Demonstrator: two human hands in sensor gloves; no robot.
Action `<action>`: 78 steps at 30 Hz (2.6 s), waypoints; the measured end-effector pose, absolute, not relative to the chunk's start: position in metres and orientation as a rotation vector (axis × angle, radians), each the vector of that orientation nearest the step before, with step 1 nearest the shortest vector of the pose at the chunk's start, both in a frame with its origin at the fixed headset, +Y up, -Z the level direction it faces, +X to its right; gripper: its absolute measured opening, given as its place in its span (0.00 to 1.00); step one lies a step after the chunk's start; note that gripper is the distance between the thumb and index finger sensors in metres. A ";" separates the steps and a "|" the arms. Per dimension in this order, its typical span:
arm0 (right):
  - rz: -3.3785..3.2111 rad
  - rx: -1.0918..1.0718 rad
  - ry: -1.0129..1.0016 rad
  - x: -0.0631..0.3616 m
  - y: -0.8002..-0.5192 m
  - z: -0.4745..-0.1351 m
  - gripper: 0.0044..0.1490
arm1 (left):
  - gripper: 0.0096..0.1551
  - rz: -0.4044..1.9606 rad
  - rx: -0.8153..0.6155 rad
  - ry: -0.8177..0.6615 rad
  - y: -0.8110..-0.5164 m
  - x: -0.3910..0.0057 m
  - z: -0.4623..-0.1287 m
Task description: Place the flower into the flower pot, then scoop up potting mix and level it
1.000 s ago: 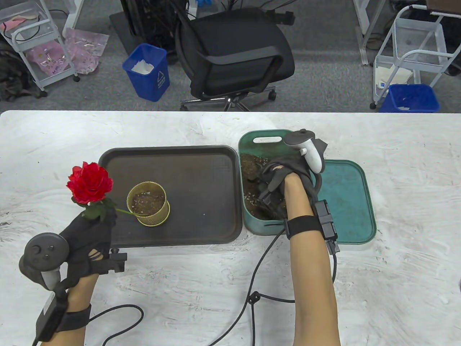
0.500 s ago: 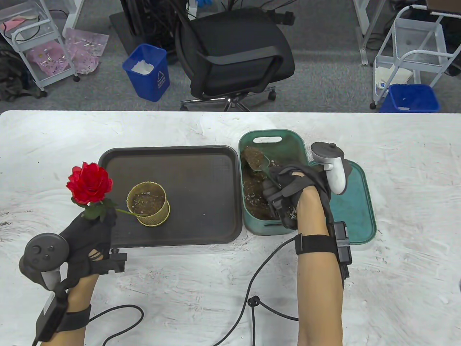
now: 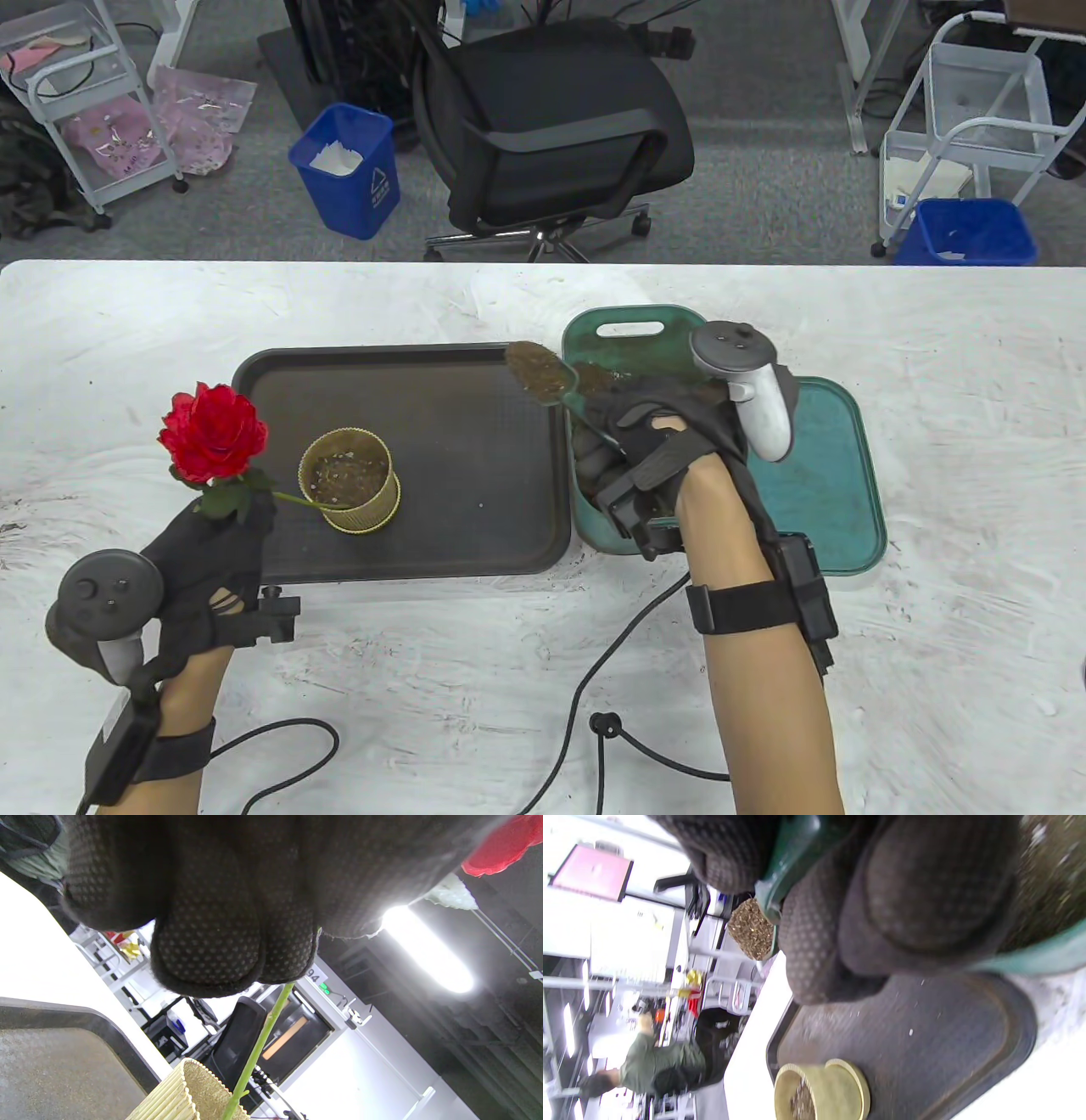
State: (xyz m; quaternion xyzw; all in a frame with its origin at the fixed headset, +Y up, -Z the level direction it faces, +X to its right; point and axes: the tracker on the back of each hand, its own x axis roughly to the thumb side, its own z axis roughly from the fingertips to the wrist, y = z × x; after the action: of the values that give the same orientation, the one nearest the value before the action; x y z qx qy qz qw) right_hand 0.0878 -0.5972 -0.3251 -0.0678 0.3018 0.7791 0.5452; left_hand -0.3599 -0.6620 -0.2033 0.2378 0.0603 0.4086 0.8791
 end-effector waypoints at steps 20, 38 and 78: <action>2.055 0.051 1.028 -0.083 -0.661 -0.332 0.33 | 0.23 0.847 0.498 0.121 -0.662 -0.359 -0.203; 3.022 0.370 0.312 -0.151 -0.605 -0.298 0.30 | 0.23 0.834 0.504 0.123 -0.662 -0.358 -0.202; 2.924 -0.664 0.757 0.110 -0.587 -0.339 0.31 | 0.23 0.830 0.502 0.125 -0.661 -0.360 -0.203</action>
State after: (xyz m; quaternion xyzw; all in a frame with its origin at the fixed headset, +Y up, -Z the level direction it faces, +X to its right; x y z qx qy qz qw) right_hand 0.1096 -0.5875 -0.3393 -0.2147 0.2447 0.9452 0.0243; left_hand -0.3596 -0.6613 -0.2034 0.2411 0.0601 0.3987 0.8828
